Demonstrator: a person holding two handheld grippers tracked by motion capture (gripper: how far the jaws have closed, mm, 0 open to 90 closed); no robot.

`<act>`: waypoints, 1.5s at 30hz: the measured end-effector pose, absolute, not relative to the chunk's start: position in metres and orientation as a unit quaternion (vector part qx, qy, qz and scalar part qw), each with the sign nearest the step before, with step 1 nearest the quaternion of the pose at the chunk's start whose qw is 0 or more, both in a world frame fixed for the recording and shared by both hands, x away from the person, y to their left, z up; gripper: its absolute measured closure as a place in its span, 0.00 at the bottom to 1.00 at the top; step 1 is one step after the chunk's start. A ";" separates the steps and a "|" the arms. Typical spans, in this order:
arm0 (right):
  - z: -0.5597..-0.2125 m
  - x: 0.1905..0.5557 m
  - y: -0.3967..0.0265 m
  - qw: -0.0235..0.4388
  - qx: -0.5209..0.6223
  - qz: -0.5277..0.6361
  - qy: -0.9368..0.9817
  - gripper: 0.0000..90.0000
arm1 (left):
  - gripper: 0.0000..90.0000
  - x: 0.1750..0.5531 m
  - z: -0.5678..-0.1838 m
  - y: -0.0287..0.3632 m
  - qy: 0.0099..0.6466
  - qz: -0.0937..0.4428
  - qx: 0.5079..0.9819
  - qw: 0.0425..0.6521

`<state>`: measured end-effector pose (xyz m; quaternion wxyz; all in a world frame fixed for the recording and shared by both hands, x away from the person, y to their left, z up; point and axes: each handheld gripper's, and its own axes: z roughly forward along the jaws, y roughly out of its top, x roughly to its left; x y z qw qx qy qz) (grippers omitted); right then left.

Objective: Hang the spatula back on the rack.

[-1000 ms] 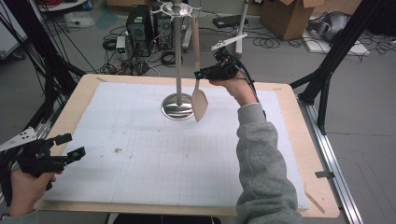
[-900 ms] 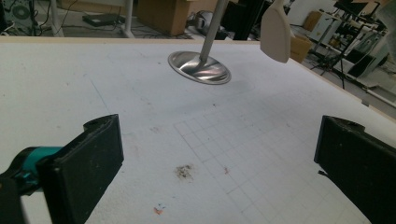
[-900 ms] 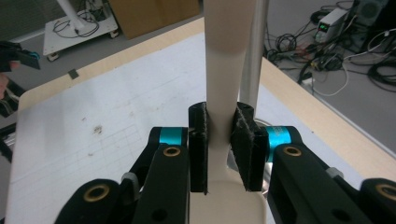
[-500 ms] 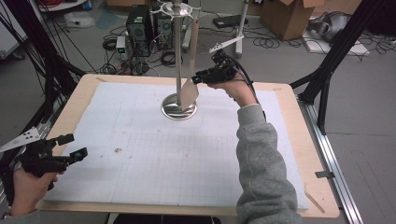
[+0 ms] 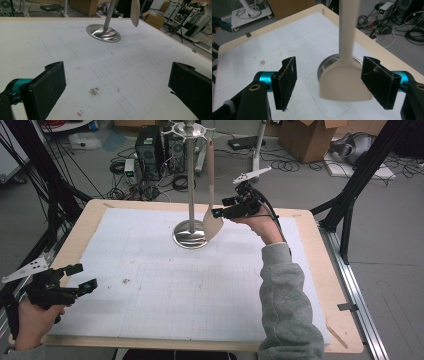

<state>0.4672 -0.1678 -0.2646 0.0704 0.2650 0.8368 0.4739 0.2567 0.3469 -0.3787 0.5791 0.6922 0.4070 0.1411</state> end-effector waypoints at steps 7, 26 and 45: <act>-0.267 0.456 -0.180 0.076 0.271 0.467 0.838 0.24 | 0.02 0.261 -0.378 0.342 0.400 0.139 0.696 0.580; -0.281 0.411 -0.202 0.096 0.261 0.490 0.826 0.24 | 0.02 0.275 -0.366 0.334 0.382 0.138 0.692 0.598; -0.309 0.365 -0.237 0.128 0.293 0.516 0.795 0.24 | 0.02 0.276 -0.361 0.332 0.375 0.141 0.689 0.604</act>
